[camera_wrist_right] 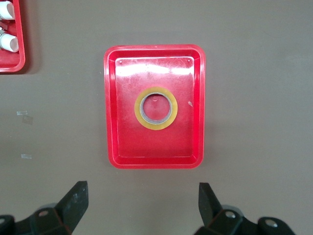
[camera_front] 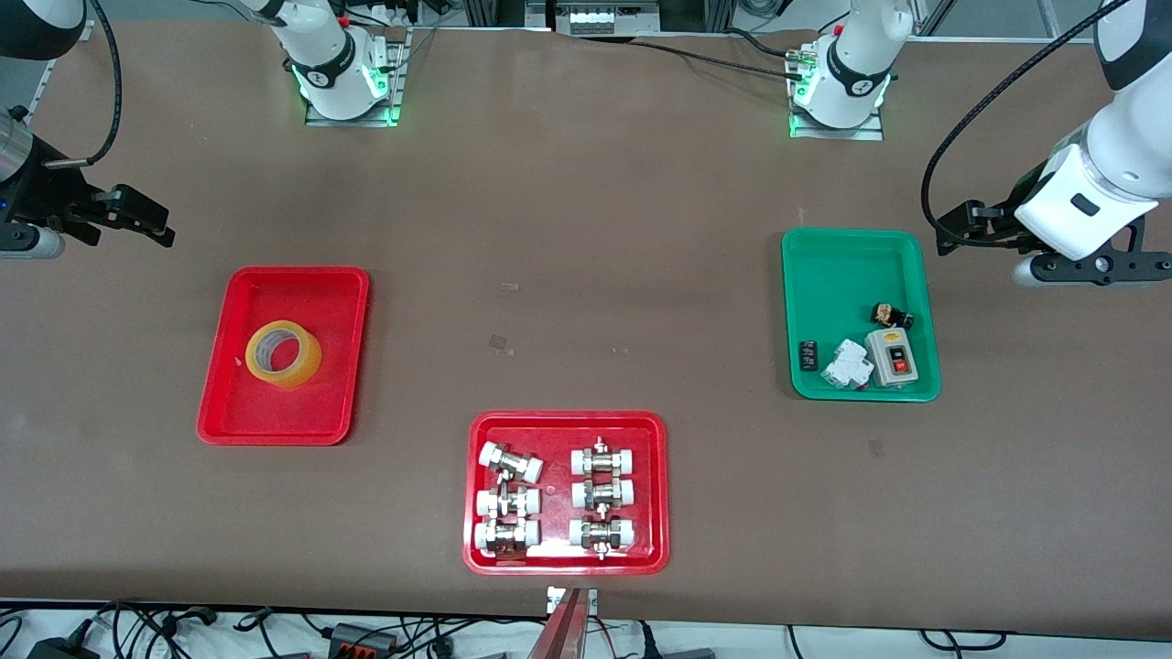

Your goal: Left arm passes tape to right arm into tray

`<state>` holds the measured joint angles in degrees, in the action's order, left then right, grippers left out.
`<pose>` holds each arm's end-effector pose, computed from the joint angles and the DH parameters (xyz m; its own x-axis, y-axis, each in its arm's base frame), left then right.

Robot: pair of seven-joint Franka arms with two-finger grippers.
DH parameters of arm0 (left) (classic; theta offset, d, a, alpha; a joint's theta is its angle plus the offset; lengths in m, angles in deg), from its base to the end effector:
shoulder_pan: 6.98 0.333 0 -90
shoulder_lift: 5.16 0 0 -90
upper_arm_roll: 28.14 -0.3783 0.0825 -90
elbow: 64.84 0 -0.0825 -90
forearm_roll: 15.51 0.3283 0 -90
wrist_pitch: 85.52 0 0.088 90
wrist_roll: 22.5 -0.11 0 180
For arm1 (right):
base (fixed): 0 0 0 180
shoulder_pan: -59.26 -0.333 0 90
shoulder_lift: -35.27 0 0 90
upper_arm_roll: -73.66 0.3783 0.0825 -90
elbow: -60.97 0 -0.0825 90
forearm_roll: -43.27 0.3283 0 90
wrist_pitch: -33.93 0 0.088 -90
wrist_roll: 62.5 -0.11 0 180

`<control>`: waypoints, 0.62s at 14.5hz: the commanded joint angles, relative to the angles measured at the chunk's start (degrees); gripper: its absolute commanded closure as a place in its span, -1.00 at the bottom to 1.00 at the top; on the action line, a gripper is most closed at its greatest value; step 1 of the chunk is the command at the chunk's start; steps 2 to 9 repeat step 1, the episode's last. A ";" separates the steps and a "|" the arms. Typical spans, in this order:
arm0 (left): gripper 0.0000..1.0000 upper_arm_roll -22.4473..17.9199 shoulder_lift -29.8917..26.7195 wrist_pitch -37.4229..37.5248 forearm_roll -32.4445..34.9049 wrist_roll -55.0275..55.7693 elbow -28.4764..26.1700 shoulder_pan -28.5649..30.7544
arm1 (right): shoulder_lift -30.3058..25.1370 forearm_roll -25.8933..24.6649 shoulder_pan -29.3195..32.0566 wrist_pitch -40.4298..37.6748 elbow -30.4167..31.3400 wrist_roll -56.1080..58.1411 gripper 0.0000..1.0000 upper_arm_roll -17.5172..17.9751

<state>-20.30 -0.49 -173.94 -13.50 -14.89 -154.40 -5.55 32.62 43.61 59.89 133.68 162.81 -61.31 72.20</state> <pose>0.5203 -0.0508 0.6434 0.9951 0.0217 -0.0964 0.0182 -0.9991 -0.0370 0.4909 -0.0177 0.6346 0.9998 -0.0167 0.0099 -0.0166 -0.9998 -0.0068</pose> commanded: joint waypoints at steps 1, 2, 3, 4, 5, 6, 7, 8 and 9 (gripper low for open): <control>-1.00 -0.45 -1.78 -0.78 0.27 -0.49 -1.76 -0.37 | -1.21 -0.07 0.34 -0.87 0.29 1.09 -1.00 0.31; -1.00 -0.45 -1.78 -0.78 0.27 -0.49 -1.76 -0.37 | -1.21 -0.07 0.34 -0.87 0.29 1.09 -1.00 0.31; -1.00 -0.45 -1.78 -0.78 0.27 -0.49 -1.76 -0.37 | -1.21 -0.07 0.34 -0.87 0.29 1.09 -1.00 0.31; -1.00 -0.45 -1.78 -0.78 0.27 -0.49 -1.76 -0.37 | -1.21 -0.07 0.34 -0.87 0.29 1.09 -1.00 0.31; -1.00 -0.45 -1.78 -0.78 0.27 -0.49 -1.76 -0.37 | -1.21 -0.07 0.34 -0.87 0.29 1.09 -1.00 0.31; -1.00 -0.45 -1.78 -0.78 0.27 -0.49 -1.76 -0.37 | -1.21 -0.07 0.34 -0.87 0.29 1.09 -1.00 0.31; -1.00 -0.45 -1.78 -0.78 0.27 -0.49 -1.76 -0.37 | -1.21 -0.07 0.34 -0.87 0.29 1.09 -1.00 0.31; -1.00 -0.45 -1.78 -0.78 0.27 -0.49 -1.76 -0.37 | -1.21 -0.07 0.34 -0.87 0.29 1.09 -1.00 0.31; -1.00 -0.45 -1.78 -0.78 0.27 -0.49 -1.76 -0.37 | -1.21 -0.07 0.34 -0.87 0.29 1.09 -1.00 0.31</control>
